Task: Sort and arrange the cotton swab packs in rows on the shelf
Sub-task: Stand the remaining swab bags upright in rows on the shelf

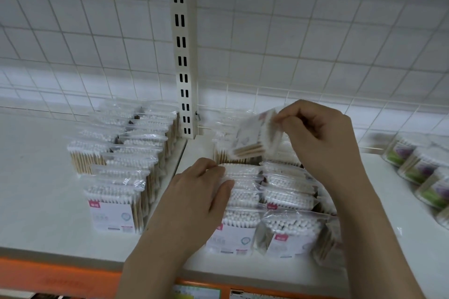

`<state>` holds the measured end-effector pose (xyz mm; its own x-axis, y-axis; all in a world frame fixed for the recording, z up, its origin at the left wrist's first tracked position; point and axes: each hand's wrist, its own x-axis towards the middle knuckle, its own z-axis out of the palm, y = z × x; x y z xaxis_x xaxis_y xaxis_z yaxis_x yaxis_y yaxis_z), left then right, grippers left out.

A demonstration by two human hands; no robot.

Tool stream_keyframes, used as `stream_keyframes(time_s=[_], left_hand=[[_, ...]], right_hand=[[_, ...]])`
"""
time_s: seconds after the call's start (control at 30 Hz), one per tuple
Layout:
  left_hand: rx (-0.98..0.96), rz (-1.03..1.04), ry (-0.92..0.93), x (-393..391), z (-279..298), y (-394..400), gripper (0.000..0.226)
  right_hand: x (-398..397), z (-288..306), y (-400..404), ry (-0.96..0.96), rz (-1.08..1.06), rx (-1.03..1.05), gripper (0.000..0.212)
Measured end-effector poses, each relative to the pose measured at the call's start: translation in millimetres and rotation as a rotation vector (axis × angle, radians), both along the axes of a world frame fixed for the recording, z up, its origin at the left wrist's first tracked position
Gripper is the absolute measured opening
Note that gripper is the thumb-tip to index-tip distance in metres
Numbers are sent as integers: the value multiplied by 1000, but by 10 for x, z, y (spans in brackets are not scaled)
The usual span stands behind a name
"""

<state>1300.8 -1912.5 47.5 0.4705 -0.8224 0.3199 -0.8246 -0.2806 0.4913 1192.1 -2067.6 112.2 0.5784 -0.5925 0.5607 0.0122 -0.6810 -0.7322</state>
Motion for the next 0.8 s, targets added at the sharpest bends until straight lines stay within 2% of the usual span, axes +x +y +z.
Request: stream_keyframes(time_s=[0.17, 0.37, 0.5, 0.63, 0.8], left_hand=[[-3, -6, 3, 2, 8, 2, 40], [7, -13, -7, 5, 42, -2, 47], [35, -14, -21, 14, 56, -6, 51], [61, -17, -48, 28, 67, -17, 51], [55, -4, -49, 34, 77, -25, 39]], right_hand=[[23, -47, -6, 80, -4, -63, 9], [37, -32, -27, 80, -62, -133, 24], [70, -22, -39, 94, -80, -164, 23], [124, -44, -41, 194, -65, -232, 20], [213, -93, -25, 321, -26, -340, 13]])
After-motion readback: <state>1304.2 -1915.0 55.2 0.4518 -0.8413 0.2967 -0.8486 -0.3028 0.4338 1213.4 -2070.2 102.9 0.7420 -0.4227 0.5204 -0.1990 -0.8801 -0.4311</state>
